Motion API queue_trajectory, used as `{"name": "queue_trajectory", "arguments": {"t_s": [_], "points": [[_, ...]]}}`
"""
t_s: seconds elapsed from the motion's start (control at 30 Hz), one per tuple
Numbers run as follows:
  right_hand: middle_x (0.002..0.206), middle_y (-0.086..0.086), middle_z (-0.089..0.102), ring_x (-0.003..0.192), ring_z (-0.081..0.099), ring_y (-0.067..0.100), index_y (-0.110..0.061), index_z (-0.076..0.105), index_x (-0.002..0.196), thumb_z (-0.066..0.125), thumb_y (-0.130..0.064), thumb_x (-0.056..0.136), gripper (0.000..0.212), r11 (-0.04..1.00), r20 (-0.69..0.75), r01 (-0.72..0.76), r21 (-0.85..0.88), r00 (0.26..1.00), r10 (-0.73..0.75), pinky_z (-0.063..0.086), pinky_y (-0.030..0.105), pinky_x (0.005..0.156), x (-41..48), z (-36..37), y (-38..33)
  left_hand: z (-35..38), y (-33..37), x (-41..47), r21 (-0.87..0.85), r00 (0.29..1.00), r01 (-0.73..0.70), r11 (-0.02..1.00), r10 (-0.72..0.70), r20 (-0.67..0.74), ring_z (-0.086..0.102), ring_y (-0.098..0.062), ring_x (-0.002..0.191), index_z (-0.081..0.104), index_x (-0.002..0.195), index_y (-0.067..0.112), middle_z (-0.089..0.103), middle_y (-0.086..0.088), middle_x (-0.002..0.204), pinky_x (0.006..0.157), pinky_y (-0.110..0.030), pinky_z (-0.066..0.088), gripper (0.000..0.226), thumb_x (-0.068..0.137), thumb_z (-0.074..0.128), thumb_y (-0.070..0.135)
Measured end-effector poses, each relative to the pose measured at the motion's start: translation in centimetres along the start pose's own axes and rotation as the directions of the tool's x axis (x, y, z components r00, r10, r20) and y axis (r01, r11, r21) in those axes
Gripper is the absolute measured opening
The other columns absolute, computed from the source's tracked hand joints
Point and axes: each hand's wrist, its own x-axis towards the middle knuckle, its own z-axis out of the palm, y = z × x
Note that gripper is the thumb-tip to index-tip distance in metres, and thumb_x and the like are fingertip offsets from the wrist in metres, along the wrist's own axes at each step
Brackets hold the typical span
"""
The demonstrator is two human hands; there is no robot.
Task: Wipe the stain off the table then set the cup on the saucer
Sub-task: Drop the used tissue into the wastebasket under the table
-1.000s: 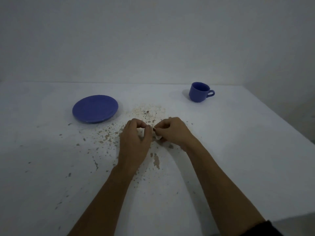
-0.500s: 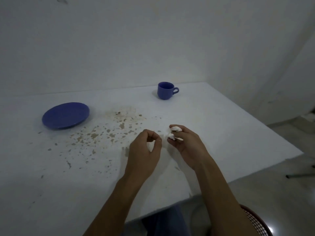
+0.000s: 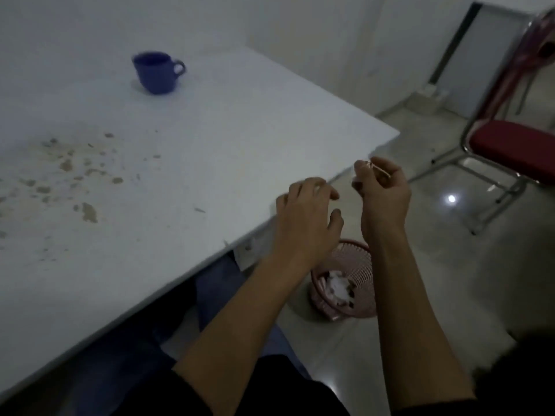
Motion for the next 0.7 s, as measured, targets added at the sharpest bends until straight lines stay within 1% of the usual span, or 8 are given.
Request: {"name": "queue_trajectory", "arguments": {"t_s": [0.07, 0.17, 0.27, 0.37, 0.43, 0.5, 0.6, 0.7], "points": [[0.086, 0.004, 0.068, 0.074, 0.065, 0.010, -0.004, 0.065, 0.104, 0.072, -0.018, 0.082, 0.027, 0.998, -0.075, -0.014, -0.065, 0.997, 0.009, 0.059, 0.026, 0.072, 0.0, -2.4, 1.9, 1.4, 0.3, -0.4, 0.104, 0.999, -0.021, 0.994, 0.017, 0.040, 0.042, -0.024, 0.124, 0.060, 0.114, 0.018, 0.053, -0.005, 0.131, 0.098, -0.043, 0.030, 0.035, 0.080, 0.061, 0.027], [0.086, 0.004, 0.071, 0.075, 0.067, 0.013, -0.011, 0.068, 0.098, 0.073, -0.022, 0.079, 0.023, 0.974, -0.127, -0.090, -0.208, 0.990, 0.064, 0.060, 0.031, 0.073, -0.2, -5.3, 5.8, 2.7, 0.3, -1.0, 0.239, 0.997, -0.034, 0.970, 0.015, 0.082, 0.037, -0.027, 0.132, 0.060, 0.116, 0.019, 0.051, -0.007, 0.136, 0.106, -0.048, 0.023, 0.040, 0.078, 0.061, 0.029], [0.094, 0.004, 0.073, 0.087, 0.069, 0.016, -0.016, 0.070, 0.100, 0.073, -0.028, 0.077, 0.027, 0.917, -0.204, -0.182, -0.355, 0.972, 0.114, 0.059, 0.033, 0.080, -0.2, -7.2, 9.8, 3.3, -0.2, -1.4, 0.289, 0.996, -0.059, 0.956, 0.037, 0.080, 0.035, -0.030, 0.135, 0.063, 0.111, 0.017, 0.057, -0.009, 0.128, 0.110, -0.050, 0.019, 0.036, 0.077, 0.062, 0.027], [0.112, 0.007, 0.069, 0.104, 0.064, 0.019, -0.012, 0.067, 0.113, 0.071, -0.033, 0.078, 0.041, 0.806, -0.246, -0.248, -0.538, 0.960, 0.131, 0.052, 0.031, 0.091, 0.0, -8.1, 12.9, 3.5, -0.5, -1.6, 0.325, 0.995, -0.084, 0.942, 0.064, 0.070, 0.033, -0.029, 0.136, 0.065, 0.105, 0.018, 0.061, -0.006, 0.120, 0.111, -0.048, 0.015, 0.030, 0.077, 0.061, 0.028], [0.118, 0.011, 0.065, 0.110, 0.060, 0.024, -0.009, 0.065, 0.114, 0.070, -0.032, 0.079, 0.043, 0.737, -0.272, -0.270, -0.619, 0.955, 0.121, 0.050, 0.035, 0.096, 0.0, -8.3, 14.2, 3.5, -0.7, -1.6, 0.334, 0.996, -0.083, 0.939, 0.063, 0.070, 0.031, -0.027, 0.138, 0.065, 0.104, 0.019, 0.062, -0.003, 0.118, 0.112, -0.047, 0.013, 0.028, 0.079, 0.059, 0.028], [0.119, 0.014, 0.060, 0.111, 0.058, 0.027, -0.008, 0.065, 0.112, 0.068, -0.029, 0.080, 0.039, 0.710, -0.296, -0.271, -0.650, 0.951, 0.092, 0.049, 0.039, 0.098, 0.0, -8.5, 15.0, 3.6, -0.8, -1.7, 0.330, 0.995, -0.088, 0.940, 0.068, 0.072, 0.030, -0.027, 0.139, 0.066, 0.102, 0.020, 0.064, -0.003, 0.115, 0.113, -0.047, 0.013, 0.026, 0.079, 0.057, 0.028], [0.119, 0.011, 0.056, 0.104, 0.062, 0.028, -0.011, 0.064, 0.112, 0.066, -0.033, 0.078, 0.040, 0.723, -0.313, -0.242, -0.647, 0.949, 0.038, 0.053, 0.045, 0.093, 0.2, -8.7, 15.9, 3.6, -1.0, -1.8, 0.323, 0.994, -0.094, 0.942, 0.072, 0.078, 0.030, -0.027, 0.139, 0.066, 0.098, 0.019, 0.066, -0.001, 0.109, 0.114, -0.047, 0.014, 0.023, 0.080, 0.056, 0.027], [0.114, 0.009, 0.062, 0.099, 0.064, 0.024, -0.011, 0.065, 0.109, 0.063, -0.028, 0.084, 0.030, 0.733, -0.329, -0.225, -0.642, 0.944, 0.001, 0.053, 0.037, 0.091, 0.1, -8.3, 15.3, 3.5, -1.1, -1.9, 0.307, 0.994, -0.099, 0.947, 0.080, 0.073, 0.031, -0.027, 0.140, 0.068, 0.096, 0.019, 0.069, -0.002, 0.106, 0.113, -0.048, 0.015, 0.020, 0.081, 0.057, 0.026]]}}
